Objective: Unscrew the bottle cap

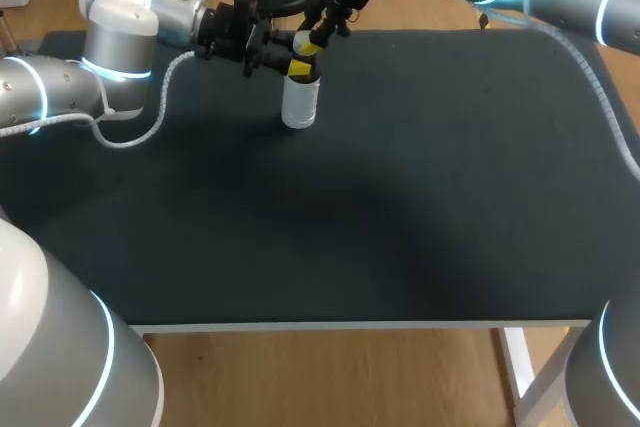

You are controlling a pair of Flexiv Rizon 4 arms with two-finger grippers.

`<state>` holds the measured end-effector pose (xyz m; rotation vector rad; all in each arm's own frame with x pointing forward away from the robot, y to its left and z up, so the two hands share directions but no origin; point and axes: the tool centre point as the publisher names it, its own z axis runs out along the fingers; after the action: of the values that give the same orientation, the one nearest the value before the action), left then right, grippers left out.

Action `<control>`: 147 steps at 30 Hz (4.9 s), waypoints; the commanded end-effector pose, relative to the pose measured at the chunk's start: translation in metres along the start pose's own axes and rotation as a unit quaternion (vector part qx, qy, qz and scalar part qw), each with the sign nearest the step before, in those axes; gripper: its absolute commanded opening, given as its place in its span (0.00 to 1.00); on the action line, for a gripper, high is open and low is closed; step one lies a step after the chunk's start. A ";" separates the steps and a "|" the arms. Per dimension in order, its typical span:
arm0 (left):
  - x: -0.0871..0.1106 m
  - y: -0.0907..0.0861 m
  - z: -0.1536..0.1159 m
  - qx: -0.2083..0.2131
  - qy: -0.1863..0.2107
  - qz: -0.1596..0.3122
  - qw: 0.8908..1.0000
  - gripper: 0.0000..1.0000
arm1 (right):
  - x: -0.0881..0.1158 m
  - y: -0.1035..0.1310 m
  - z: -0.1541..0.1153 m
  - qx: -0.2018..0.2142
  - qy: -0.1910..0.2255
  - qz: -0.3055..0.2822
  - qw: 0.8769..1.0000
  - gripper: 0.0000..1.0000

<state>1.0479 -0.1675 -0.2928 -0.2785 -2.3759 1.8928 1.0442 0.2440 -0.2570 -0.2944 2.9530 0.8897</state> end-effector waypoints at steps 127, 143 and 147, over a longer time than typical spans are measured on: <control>-0.005 -0.001 -0.001 0.000 0.001 0.000 1.000 0.00 | -0.014 -0.220 0.077 0.010 -0.013 0.154 0.988 0.00; -0.005 -0.001 -0.001 0.000 0.001 0.000 1.000 0.00 | -0.021 -0.206 0.059 -0.003 -0.041 0.154 0.987 1.00; -0.005 -0.001 -0.001 0.000 0.001 0.000 1.000 1.00 | -0.021 -0.206 0.059 -0.003 -0.041 0.154 0.987 1.00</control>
<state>1.0506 -0.1676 -0.2912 -0.2754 -2.3786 1.8943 1.1066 0.1131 -0.4198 0.2011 2.9653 0.9204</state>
